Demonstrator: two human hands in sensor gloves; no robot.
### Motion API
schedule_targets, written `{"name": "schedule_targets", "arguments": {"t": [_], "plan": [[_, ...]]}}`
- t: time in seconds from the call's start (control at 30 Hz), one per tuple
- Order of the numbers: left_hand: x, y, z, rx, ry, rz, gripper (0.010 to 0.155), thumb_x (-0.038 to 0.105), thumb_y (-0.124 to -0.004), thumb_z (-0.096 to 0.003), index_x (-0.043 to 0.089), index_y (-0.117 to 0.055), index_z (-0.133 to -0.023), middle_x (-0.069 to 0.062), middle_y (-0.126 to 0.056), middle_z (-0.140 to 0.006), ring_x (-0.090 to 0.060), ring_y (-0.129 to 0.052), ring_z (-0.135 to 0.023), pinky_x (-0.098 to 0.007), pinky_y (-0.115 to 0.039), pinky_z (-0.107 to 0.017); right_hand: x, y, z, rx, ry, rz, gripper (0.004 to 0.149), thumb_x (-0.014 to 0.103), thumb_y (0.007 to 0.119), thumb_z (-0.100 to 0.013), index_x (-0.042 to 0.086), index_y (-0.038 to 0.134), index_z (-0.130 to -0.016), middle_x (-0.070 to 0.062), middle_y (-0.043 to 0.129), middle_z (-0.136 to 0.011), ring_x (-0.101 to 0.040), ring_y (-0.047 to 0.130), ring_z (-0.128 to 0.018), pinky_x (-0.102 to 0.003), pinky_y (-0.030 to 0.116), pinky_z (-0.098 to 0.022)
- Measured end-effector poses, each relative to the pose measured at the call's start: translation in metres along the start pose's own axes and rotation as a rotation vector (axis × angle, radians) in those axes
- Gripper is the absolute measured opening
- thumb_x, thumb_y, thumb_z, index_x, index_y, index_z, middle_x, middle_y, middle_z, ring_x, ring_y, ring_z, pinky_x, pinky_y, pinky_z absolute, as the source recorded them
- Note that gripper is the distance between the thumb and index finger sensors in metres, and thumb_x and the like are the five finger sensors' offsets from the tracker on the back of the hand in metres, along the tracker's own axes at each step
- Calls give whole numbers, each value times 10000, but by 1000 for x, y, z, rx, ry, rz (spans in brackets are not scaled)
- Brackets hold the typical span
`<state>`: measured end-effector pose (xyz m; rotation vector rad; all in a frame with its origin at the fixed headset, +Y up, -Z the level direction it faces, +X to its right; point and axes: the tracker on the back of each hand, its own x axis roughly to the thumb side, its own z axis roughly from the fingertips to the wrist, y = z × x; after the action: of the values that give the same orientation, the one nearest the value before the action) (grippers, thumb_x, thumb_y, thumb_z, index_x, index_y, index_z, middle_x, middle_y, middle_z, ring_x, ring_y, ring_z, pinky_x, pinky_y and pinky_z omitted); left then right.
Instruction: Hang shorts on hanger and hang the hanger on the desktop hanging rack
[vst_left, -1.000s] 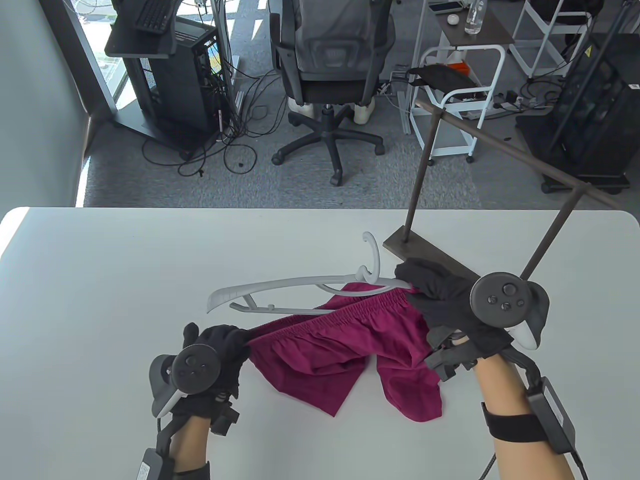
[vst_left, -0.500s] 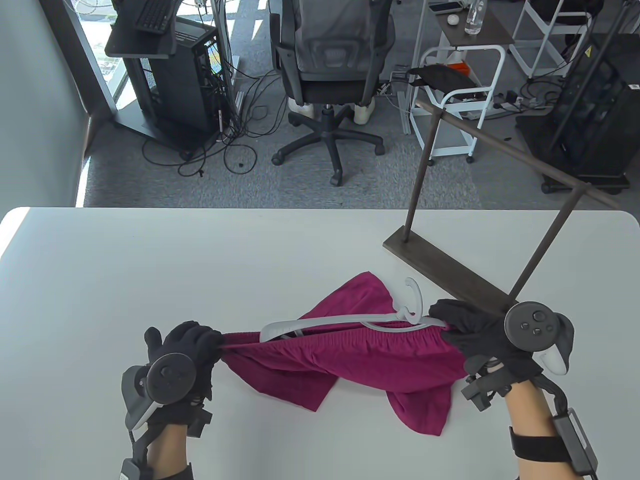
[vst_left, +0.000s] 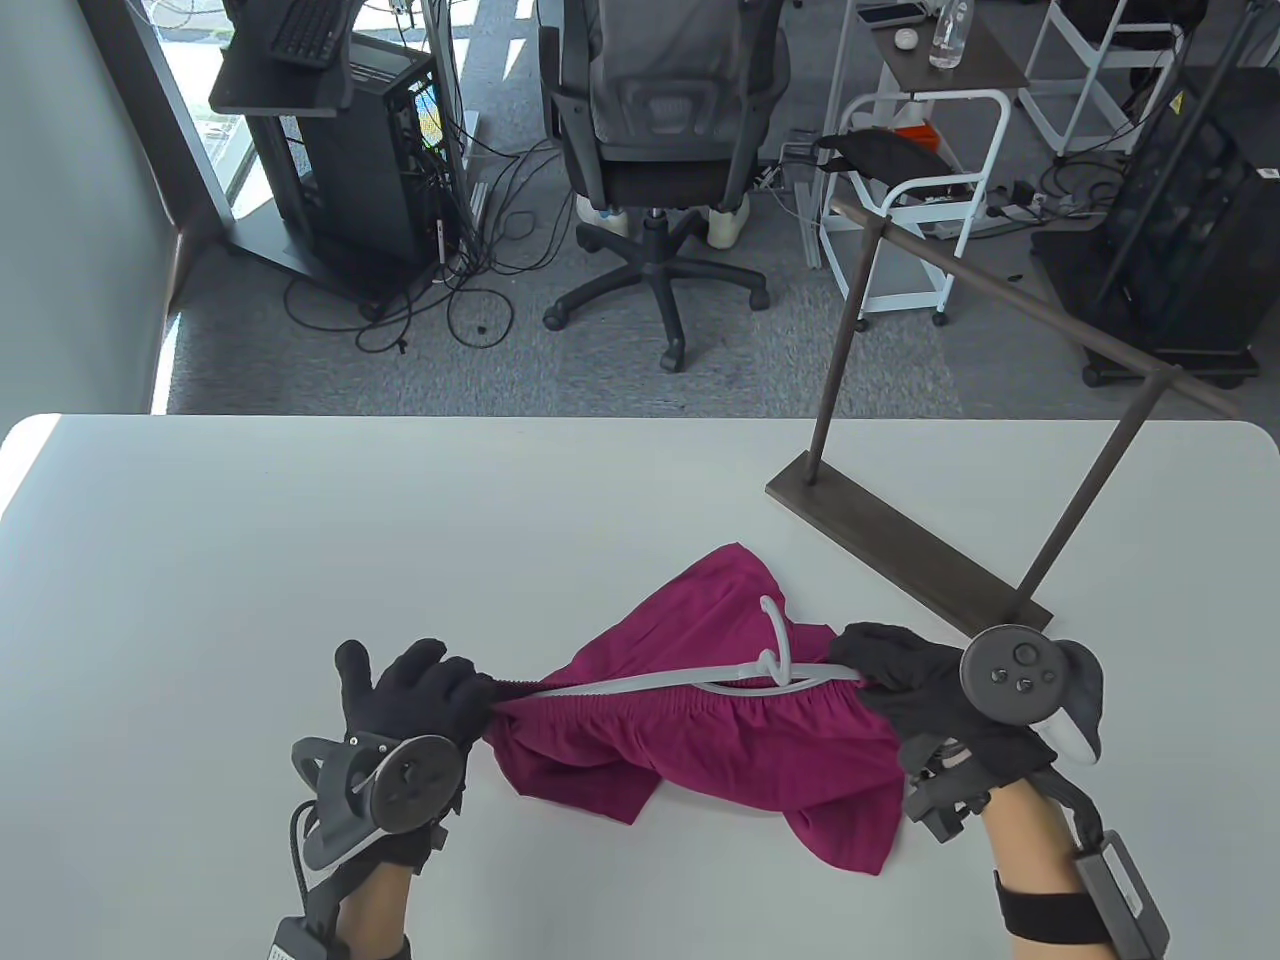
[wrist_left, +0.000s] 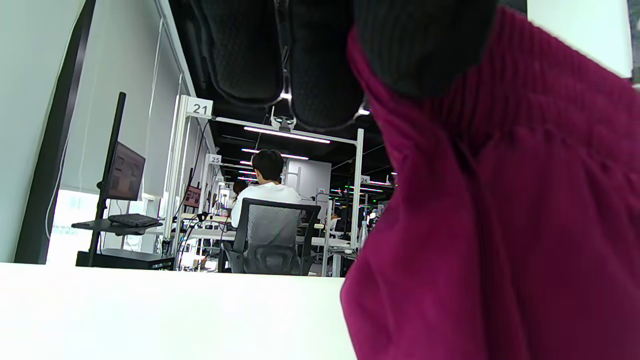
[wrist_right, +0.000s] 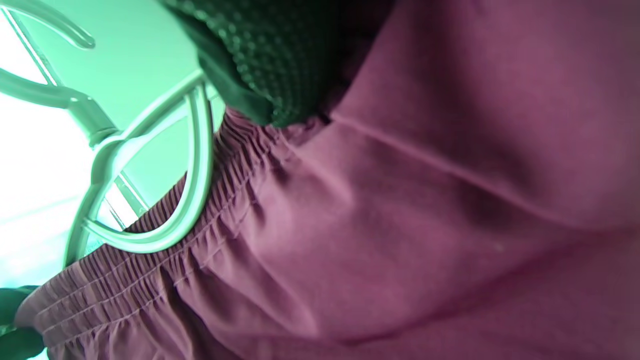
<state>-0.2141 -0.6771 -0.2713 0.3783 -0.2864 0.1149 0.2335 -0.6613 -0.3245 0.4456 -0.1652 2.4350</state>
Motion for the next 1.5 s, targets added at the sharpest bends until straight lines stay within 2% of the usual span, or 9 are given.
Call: {"name": "schedule_targets", "arguments": {"t": [0.33,0.53,0.57,0.73,0.97,1.1,1.33,1.43,1.5], "plan": [[19,-3,4,99,-33,14,458,410,-882,-365,363,-797,-812,1,-893,-888,-278,-845,-955,-717,-418,-716,10,31,-1,-46,11,-9,519,238,923,-357,290,854,-869,-21,874,-908,-255,990,-571,-611,727,-647],[12,-9,4,84,-18,86,772,511,-873,-333,314,-616,-1033,-46,-778,-1011,-328,-759,-1008,-721,-374,-718,4,38,9,-87,38,-67,521,241,919,-363,289,844,-877,-23,878,-904,-257,991,-567,-612,734,-641],[10,-10,4,81,-5,106,849,526,-869,-326,243,-575,-1070,-55,-735,-1039,-336,-731,-1023,-723,-361,-719,3,38,11,-105,47,-85,519,239,919,-365,286,844,-877,-26,877,-905,-259,990,-571,-612,733,-641],[1,-12,7,53,50,124,921,586,-837,-312,244,-484,-1091,-88,-606,-1102,-377,-644,-1060,-732,-325,-715,-2,39,19,-144,64,-156,520,240,919,-366,283,843,-879,-31,875,-908,-261,995,-594,-612,732,-642],[-3,-17,7,17,85,197,911,609,-769,-336,217,-463,-1099,-112,-553,-1120,-400,-600,-1072,-735,-309,-713,1,42,24,-136,50,-174,520,239,919,-367,280,843,-879,-31,875,-908,-270,994,-628,-615,733,-640],[2,-26,3,-30,77,212,781,562,-698,-395,236,-517,-1082,-101,-538,-1124,-392,-595,-1075,-730,-308,-715,6,47,24,-117,37,-159,521,239,919,-367,279,841,-881,-34,874,-909,-269,995,-625,-616,734,-639],[5,-39,-2,-25,65,426,629,416,-679,-424,118,-583,-971,-142,-542,-1060,-410,-734,-974,-693,-537,-690,10,51,23,-108,36,-138,533,242,911,-376,260,816,-900,-56,854,-926,-281,988,-635,-606,737,-641],[3,-39,-3,-30,65,455,618,411,-685,-420,98,-625,-950,-135,-556,-1055,-405,-746,-965,-690,-568,-682,7,49,24,-83,53,-118,616,291,909,-389,244,722,-974,-97,795,-977,-340,954,-701,-616,727,-635],[0,-39,-2,-28,66,469,623,412,-687,-417,91,-634,-948,-131,-563,-1054,-402,-752,-963,-689,-572,-680,2,48,24,-54,86,-78,714,378,904,-393,233,627,-1034,-128,696,-1043,-434,811,-849,-672,672,-638]]}}
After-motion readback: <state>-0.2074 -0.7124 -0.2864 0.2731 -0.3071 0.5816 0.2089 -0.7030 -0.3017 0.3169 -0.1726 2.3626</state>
